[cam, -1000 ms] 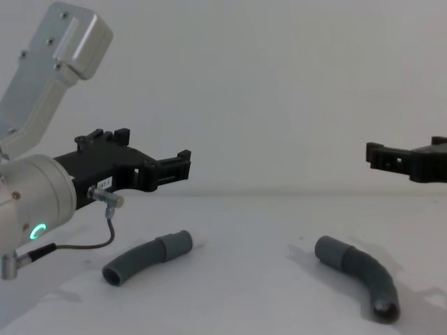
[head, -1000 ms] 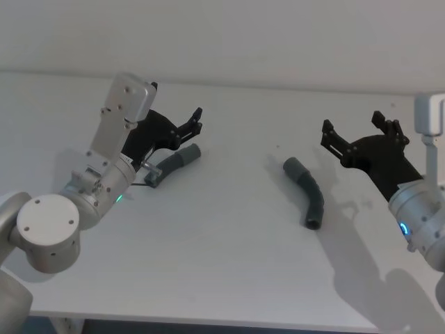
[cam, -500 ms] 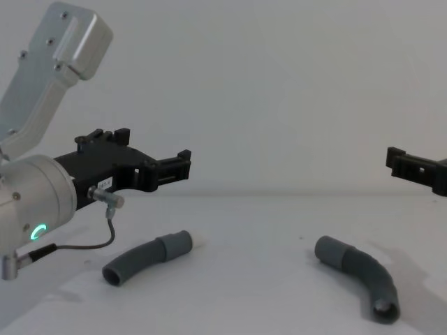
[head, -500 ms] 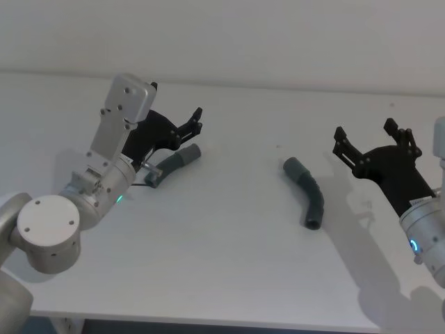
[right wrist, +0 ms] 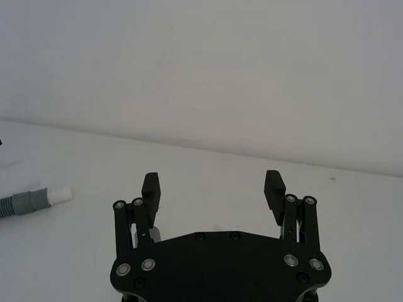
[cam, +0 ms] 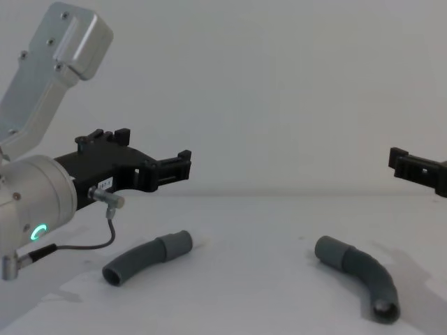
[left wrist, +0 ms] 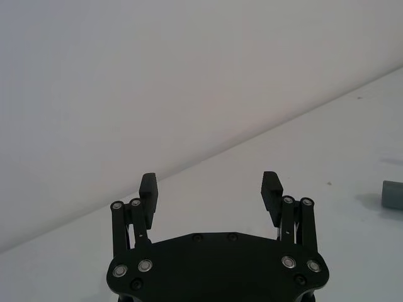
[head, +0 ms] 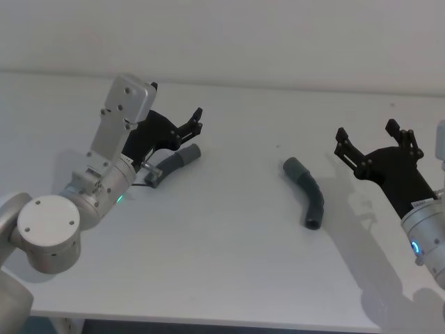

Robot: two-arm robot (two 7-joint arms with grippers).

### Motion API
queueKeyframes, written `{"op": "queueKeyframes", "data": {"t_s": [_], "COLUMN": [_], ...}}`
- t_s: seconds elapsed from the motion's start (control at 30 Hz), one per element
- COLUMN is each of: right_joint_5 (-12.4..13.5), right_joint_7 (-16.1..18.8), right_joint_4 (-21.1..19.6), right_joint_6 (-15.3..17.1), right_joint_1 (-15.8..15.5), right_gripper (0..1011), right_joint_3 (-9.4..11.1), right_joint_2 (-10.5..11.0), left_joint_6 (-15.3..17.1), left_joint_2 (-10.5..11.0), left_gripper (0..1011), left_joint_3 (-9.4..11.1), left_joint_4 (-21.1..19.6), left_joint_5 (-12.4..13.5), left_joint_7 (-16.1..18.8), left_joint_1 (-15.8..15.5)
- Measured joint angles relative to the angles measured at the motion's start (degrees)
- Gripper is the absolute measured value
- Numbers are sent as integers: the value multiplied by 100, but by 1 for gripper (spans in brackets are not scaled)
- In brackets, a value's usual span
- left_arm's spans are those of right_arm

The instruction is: Use both hands to pick up one end of the pipe from the table, align the ends, and insert them.

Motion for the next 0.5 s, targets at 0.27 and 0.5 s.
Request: {"op": "queueKeyframes", "data": {"t_s": [0.27, 0.5], "right_joint_5": [0, 11], "right_joint_7": [0, 73], "right_joint_4": [0, 0], "right_joint_6": [0, 53], "right_joint_1": [2, 23], "right_gripper": [1004, 1004], "right_joint_3": [-2, -2], "right_joint_2": [0, 27], "left_joint_6": [1, 94], "left_joint_2": [0, 2], "left_gripper": [1000, 1000], "left_joint_3": [0, 0], "left_joint_4": [0, -15], "left_joint_5": [0, 2], "left_joint_7": [0, -14], "left_joint_1": [0, -3]}}
